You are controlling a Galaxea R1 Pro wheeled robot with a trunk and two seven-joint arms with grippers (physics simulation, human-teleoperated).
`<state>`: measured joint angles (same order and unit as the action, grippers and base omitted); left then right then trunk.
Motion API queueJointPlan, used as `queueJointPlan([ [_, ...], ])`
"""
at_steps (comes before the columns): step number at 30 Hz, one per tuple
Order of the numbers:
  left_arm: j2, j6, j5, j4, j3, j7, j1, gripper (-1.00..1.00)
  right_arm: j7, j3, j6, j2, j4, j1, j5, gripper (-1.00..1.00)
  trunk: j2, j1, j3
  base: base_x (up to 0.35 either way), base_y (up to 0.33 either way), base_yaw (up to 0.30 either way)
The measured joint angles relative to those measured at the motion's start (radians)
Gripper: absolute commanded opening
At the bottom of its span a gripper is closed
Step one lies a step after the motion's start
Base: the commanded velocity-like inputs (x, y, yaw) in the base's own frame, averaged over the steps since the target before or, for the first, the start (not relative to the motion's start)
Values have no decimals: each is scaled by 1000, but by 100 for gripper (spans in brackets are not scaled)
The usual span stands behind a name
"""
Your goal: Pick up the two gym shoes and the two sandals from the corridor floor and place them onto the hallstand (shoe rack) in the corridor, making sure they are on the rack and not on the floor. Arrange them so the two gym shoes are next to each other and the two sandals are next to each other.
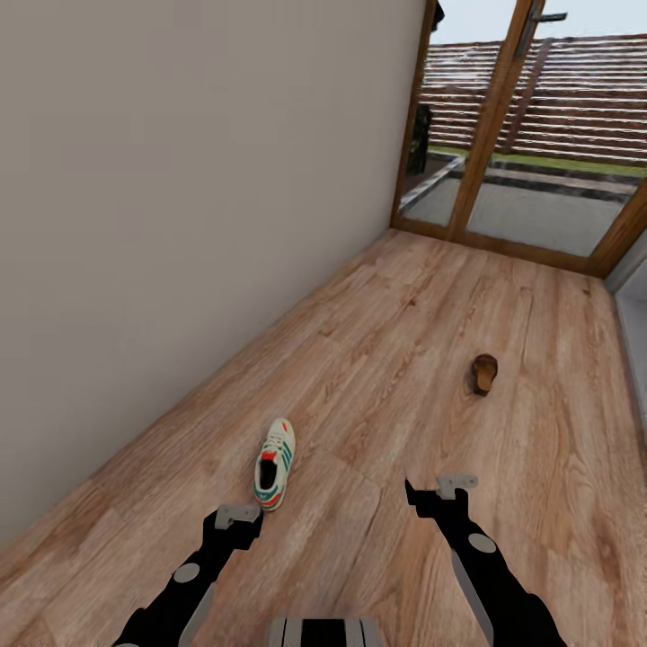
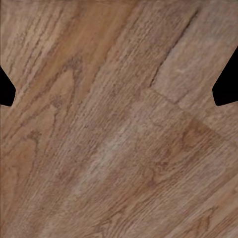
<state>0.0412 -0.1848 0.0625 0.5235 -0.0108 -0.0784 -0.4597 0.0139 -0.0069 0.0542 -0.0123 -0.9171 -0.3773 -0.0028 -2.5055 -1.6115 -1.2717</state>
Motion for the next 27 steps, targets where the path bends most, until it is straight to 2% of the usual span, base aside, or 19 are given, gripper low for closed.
queueJointPlan([
  [5,0,0,0,0,0,0,0,100,0,0,0,0,0,0,0,100,-1,-2,-26,0,0,-126],
  [18,0,0,0,0,0,0,0,100,0,1,0,0,-1,0,0,100,-4,-8,-81,0,0,-36],
  [27,0,-1,0,0,0,0,0,100,0,1,0,0,0,0,0,100,-4,-8,-85,0,0,-10],
])
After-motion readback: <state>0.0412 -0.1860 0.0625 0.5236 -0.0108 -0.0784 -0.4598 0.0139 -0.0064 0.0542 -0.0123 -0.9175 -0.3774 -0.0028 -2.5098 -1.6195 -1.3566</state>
